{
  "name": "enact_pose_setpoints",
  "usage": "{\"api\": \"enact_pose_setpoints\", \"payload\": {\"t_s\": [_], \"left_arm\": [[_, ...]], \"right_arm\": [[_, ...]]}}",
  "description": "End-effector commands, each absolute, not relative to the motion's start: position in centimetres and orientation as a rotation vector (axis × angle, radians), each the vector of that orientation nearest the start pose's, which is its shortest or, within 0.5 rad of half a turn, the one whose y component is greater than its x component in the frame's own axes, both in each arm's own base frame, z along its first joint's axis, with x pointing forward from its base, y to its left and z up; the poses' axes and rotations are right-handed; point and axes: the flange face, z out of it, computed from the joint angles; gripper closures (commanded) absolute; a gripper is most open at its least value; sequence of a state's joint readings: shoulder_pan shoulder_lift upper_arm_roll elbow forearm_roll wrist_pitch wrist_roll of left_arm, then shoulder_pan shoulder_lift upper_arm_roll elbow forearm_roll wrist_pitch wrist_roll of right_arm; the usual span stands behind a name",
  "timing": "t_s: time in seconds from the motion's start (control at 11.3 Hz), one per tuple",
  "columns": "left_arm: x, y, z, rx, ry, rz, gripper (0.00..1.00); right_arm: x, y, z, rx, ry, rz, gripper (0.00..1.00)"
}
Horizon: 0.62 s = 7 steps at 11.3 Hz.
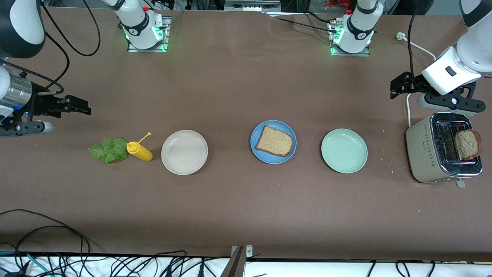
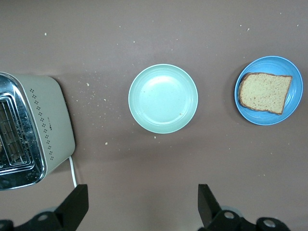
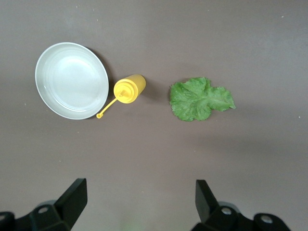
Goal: Make sandwich in blue plate with both arms
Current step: 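Reach the right gripper down and grasp the green lettuce leaf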
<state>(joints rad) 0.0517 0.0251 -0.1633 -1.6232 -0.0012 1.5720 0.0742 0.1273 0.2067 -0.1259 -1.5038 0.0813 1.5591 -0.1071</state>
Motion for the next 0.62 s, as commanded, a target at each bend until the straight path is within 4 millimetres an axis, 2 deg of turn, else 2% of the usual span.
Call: {"api": "enact_pose_setpoints", "payload": {"t_s": [0.0, 0.27, 0.53], "left_arm": [[55.8, -6.1, 58.9, -3.121, 0.282, 0.11, 0.0], [55.8, -6.2, 58.9, -3.121, 0.282, 0.11, 0.0], [55.8, -6.1, 58.9, -3.121, 0.281, 0.112, 0.0]], "right_arm": [[64.0, -0.2, 47.8, -3.052, -0.279, 0.265, 0.0], [66.4, -0.4, 42.0, -3.066, -0.318, 0.26, 0.0], [68.7, -0.6, 35.0, -3.116, -0.338, 0.199, 0.0]]}}
